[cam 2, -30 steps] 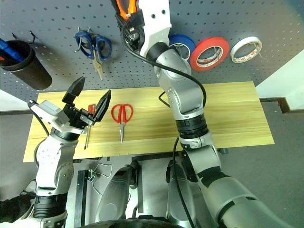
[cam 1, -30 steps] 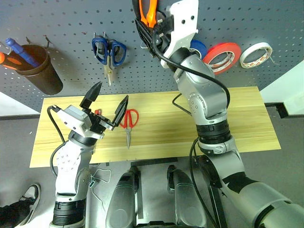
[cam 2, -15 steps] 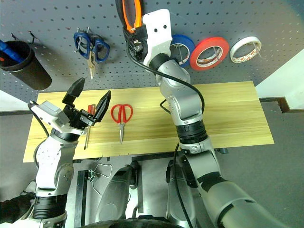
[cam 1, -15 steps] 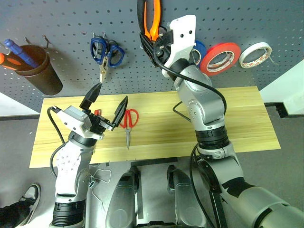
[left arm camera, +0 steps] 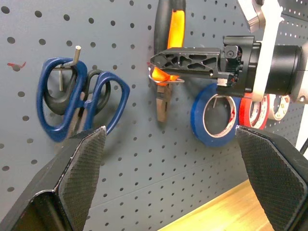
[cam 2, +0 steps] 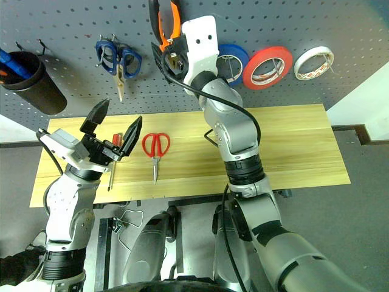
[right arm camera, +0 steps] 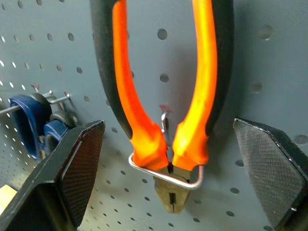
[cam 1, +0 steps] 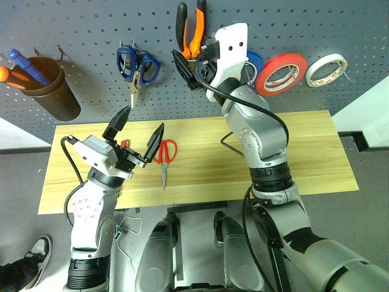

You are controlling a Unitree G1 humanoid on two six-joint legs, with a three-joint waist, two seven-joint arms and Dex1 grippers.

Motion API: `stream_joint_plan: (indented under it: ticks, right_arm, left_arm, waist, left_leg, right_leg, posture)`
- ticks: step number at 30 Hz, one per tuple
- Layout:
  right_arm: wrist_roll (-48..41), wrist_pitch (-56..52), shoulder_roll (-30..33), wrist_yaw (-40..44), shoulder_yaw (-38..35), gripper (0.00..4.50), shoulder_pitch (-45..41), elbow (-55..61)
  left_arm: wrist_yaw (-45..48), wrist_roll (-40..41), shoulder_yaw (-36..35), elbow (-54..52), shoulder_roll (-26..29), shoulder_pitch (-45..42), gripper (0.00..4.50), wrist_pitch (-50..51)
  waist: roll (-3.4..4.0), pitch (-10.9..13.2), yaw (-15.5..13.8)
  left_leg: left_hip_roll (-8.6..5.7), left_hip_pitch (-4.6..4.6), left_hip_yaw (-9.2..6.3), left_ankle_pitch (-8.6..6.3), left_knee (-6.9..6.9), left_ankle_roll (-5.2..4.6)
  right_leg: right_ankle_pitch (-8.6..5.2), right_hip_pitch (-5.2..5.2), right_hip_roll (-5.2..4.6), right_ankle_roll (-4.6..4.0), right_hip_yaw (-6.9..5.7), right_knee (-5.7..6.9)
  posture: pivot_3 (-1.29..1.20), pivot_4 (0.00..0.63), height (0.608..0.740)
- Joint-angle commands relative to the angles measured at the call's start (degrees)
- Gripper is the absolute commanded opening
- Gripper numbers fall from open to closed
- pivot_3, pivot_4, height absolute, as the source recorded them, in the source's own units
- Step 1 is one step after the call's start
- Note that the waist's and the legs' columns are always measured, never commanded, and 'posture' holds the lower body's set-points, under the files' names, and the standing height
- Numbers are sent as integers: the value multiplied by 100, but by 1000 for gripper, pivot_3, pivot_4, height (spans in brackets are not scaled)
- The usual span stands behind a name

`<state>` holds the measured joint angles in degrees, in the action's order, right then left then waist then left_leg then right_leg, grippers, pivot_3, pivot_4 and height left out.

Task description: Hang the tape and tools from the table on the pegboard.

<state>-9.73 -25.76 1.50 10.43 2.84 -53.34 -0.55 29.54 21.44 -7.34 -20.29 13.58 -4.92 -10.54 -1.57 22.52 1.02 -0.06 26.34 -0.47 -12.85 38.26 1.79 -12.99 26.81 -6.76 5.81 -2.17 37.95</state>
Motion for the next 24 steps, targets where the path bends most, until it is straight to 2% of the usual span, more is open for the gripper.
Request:
stream_joint_plan:
  ticks: [1, 11, 16, 20, 22, 24]
  right_arm:
    - [19, -115, 112, 13, 2, 4469, 184, 577]
    - [-119, -1111, 647, 177, 33, 4469, 1265, 2101]
    - [-393, -1848, 1075, 381, -100, 4469, 2137, 3246]
    - [-1158, -2458, 1423, 844, -341, 4469, 2845, 4203]
    - [-2049, -2904, 1789, 1434, -531, 4469, 3582, 4902]
    - [-2494, -3126, 2037, 1659, -591, 4469, 3925, 5225]
  left_arm:
    - [2, -12, 38, -119, 45, 65, 4500, -74]
    - [48, 8, 12, -135, 98, 151, 4500, -108]
    - [18, 18, -60, -176, 143, 289, 4500, -84]
    - [-98, 29, -257, -222, 258, 505, 4500, 45]
    - [-623, 73, -490, -327, 349, 772, 4500, 890]
    - [-957, 99, -585, -426, 396, 891, 4500, 1450]
  waist:
    - [0, 0, -3]
    - [0, 0, 2]
    - [0, 0, -15]
    - [0, 0, -9]
    - [0, 0, -21]
    - [-1, -1, -7]
  left_leg:
    - [0, 0, 0, 0, -1, 0]
    - [1, 1, -1, 0, -3, 0]
    - [1, 1, -2, 0, -5, 0]
    - [2, 2, -2, -1, -5, -1]
    - [4, 0, -2, -1, -5, -2]
    - [12, -4, -8, -2, -15, -3]
  right_leg:
    - [0, 0, 0, 0, 0, -1]
    - [0, 0, 0, 0, 0, -4]
    - [0, -2, -1, 0, 0, -8]
    - [0, -6, -3, 1, 0, -16]
    - [0, -6, -2, 1, 0, -19]
    - [-1, -15, 2, 1, -5, -32]
  posture:
    - [31, 354, 716]
    - [32, 352, 716]
    - [26, 352, 716]
    - [23, 357, 716]
    - [23, 360, 716]
    - [27, 367, 716]
